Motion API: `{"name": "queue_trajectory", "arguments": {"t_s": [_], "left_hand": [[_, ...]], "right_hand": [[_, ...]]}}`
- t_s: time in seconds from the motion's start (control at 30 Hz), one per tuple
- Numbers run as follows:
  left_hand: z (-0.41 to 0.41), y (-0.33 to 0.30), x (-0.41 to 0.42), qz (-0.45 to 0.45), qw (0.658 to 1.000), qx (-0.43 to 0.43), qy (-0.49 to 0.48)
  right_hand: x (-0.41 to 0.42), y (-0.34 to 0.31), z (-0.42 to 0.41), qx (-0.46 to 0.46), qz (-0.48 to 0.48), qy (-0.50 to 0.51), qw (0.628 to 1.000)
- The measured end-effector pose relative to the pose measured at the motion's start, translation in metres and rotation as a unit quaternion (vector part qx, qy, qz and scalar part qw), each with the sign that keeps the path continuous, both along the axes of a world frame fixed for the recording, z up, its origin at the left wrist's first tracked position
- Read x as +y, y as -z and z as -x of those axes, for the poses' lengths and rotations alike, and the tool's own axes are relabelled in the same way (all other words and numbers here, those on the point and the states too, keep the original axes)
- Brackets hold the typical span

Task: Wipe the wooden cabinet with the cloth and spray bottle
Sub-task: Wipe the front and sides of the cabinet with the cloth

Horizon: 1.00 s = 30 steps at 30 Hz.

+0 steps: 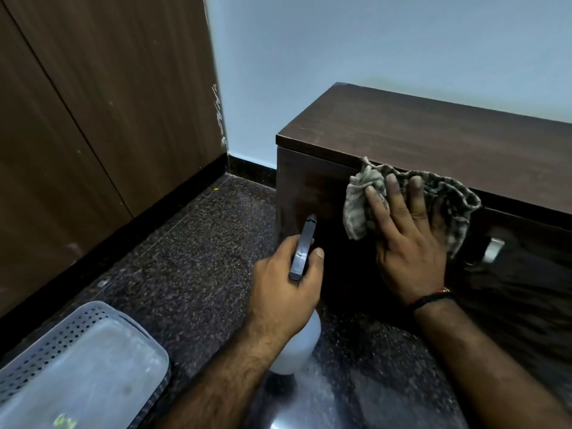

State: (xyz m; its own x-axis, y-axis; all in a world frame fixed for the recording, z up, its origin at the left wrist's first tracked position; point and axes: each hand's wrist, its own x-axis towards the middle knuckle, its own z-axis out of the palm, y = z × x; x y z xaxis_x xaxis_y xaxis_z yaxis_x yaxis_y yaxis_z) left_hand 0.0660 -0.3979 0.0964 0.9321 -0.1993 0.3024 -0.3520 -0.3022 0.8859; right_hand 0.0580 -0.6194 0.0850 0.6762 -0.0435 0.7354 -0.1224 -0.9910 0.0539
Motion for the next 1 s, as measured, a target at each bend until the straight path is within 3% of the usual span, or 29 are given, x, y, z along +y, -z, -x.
{"name": "queue_trajectory", "arguments": {"t_s": [0.17,1.0], "left_hand": [[-0.012,-0.001,0.011,0.012,1.0,-0.004,0.008],[-0.069,0.041,0.024,0.022,0.999,-0.022,-0.012]], "right_hand": [[0.015,0.012,-0.028,0.011,0.058,0.074,0.995],[0.078,0.019,-0.123,0.006,0.148,-0.011,0.989]]}}
